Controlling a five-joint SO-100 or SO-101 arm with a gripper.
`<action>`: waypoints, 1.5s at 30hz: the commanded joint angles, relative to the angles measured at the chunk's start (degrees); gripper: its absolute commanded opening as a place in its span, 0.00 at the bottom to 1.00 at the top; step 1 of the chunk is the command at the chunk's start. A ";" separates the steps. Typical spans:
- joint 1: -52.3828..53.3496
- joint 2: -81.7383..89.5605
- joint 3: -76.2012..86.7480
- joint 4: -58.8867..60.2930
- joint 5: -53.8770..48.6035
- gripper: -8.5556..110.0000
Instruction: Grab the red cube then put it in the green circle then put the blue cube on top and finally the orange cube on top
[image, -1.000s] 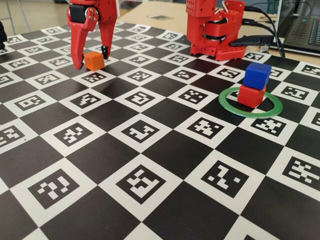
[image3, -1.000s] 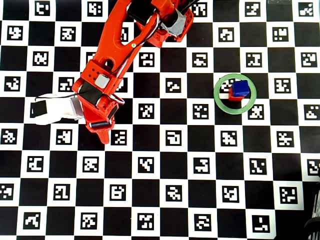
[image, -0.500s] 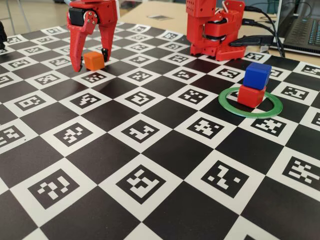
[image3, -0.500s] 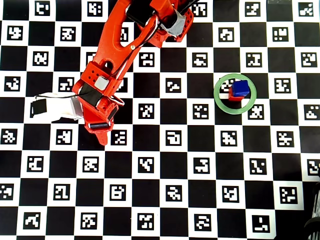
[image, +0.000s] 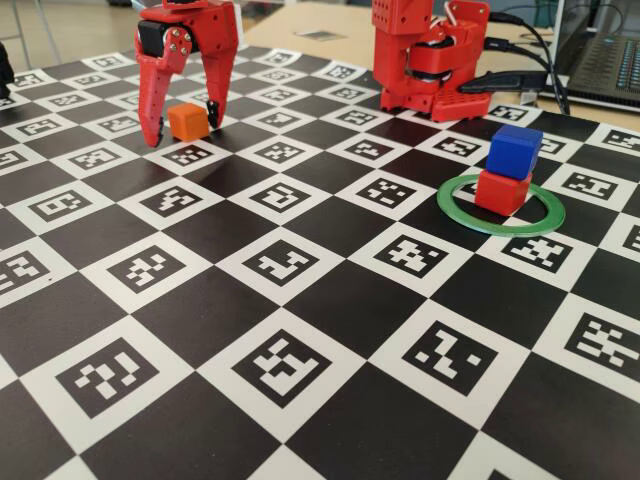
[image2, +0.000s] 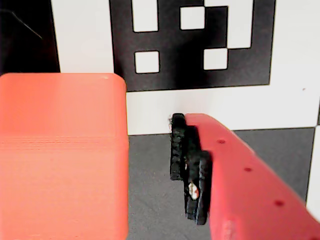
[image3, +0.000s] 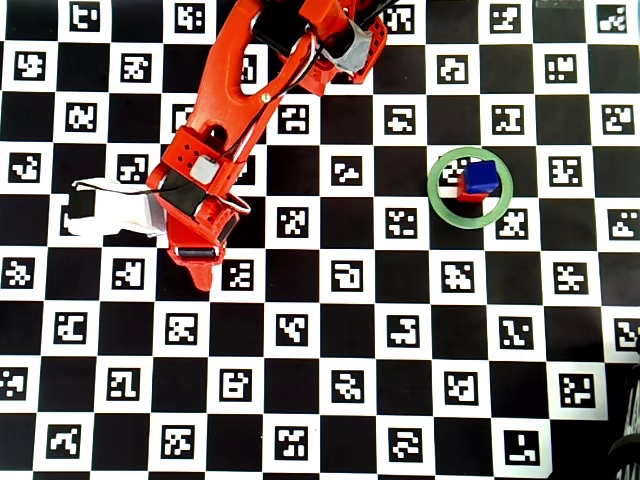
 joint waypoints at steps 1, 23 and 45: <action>-0.70 1.05 -3.96 -0.09 1.32 0.41; -1.14 0.00 -6.24 -0.70 5.80 0.41; 0.09 4.22 -7.29 2.90 5.45 0.08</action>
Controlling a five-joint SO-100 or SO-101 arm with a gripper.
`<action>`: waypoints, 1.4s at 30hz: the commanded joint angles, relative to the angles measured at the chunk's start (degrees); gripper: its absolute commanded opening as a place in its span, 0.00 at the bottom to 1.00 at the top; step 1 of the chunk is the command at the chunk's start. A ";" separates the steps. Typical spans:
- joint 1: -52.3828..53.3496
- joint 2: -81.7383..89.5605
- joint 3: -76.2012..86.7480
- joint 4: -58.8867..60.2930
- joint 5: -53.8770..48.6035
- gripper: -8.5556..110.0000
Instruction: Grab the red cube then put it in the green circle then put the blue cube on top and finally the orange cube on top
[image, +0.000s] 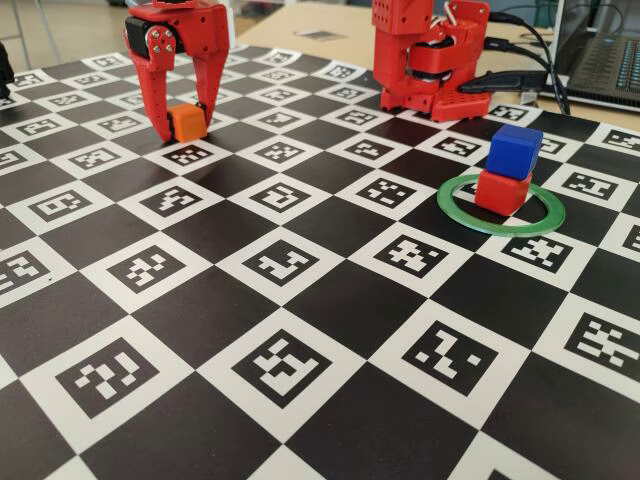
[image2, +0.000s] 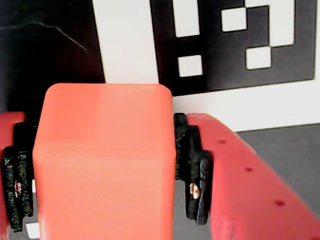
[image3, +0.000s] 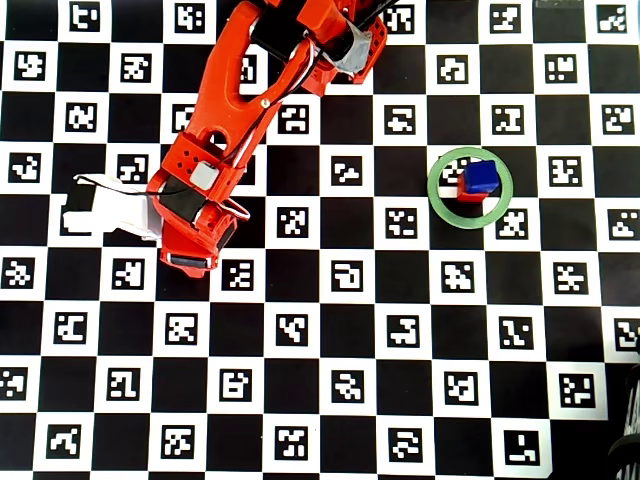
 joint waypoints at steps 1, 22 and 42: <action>0.88 6.77 -4.75 3.43 -0.44 0.08; -12.66 24.08 -27.25 38.14 19.86 0.02; -57.66 34.01 -18.98 40.61 52.03 0.02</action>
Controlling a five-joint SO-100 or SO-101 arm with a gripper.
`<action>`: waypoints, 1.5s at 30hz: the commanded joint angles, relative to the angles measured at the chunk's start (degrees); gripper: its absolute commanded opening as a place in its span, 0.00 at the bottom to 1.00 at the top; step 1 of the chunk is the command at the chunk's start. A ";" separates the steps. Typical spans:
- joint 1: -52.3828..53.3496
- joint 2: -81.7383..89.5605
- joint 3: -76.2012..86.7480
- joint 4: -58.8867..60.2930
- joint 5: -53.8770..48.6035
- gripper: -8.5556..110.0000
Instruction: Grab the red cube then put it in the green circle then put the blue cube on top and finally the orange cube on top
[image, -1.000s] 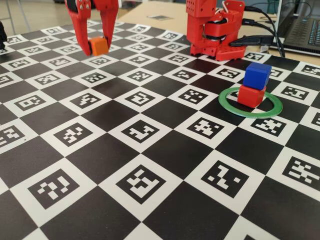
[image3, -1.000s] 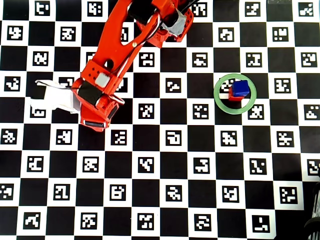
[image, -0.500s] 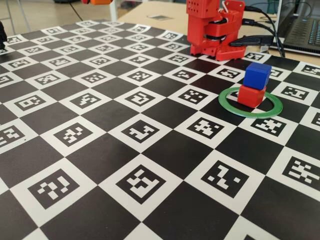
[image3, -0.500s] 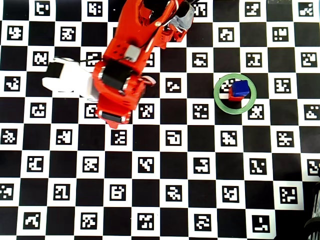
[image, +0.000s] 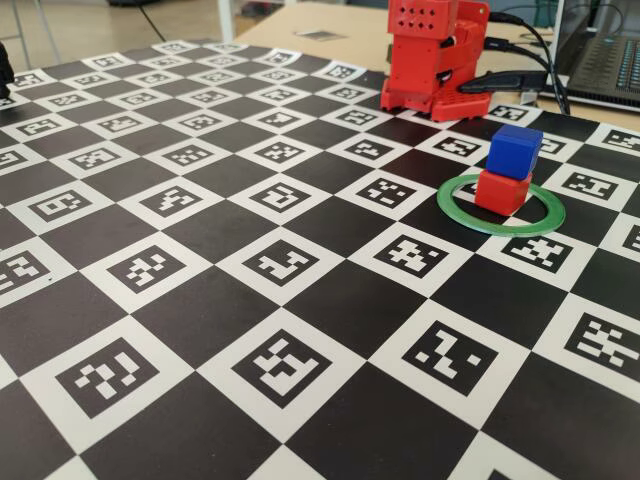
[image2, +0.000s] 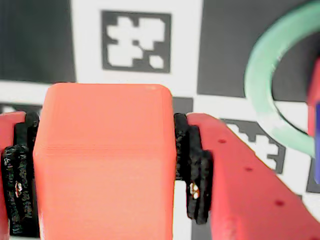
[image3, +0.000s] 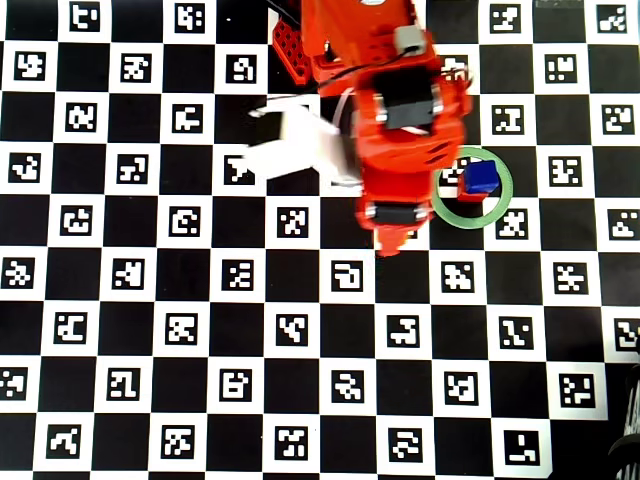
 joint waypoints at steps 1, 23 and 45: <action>-6.06 3.69 -0.79 4.13 5.36 0.02; -26.98 -1.85 8.17 -6.50 20.04 0.02; -24.26 -1.14 21.09 -14.68 21.80 0.02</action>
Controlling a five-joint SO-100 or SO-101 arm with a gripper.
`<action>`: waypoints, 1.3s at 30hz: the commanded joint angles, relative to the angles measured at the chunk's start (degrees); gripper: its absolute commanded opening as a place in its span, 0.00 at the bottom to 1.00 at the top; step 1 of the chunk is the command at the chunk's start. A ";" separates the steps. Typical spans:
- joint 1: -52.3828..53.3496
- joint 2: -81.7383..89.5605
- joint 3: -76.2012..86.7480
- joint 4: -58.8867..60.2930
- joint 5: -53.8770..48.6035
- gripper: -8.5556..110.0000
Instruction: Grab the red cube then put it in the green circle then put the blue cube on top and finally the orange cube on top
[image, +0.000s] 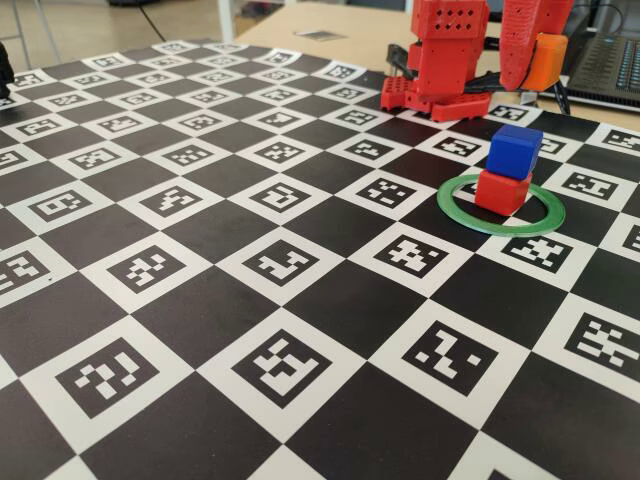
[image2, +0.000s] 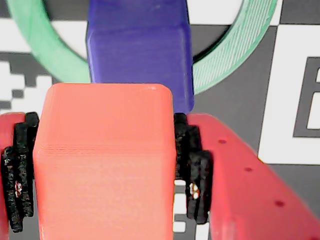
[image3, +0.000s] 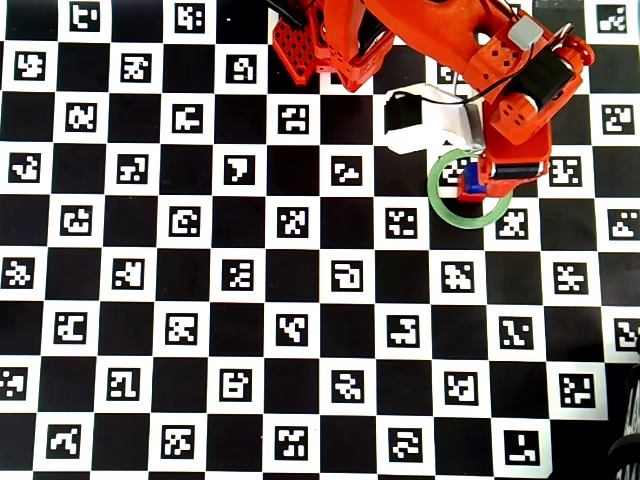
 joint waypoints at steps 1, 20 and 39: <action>0.35 1.49 0.53 -1.32 0.00 0.02; -0.18 1.76 5.36 -6.06 1.05 0.02; -1.58 2.29 7.03 -7.38 1.49 0.02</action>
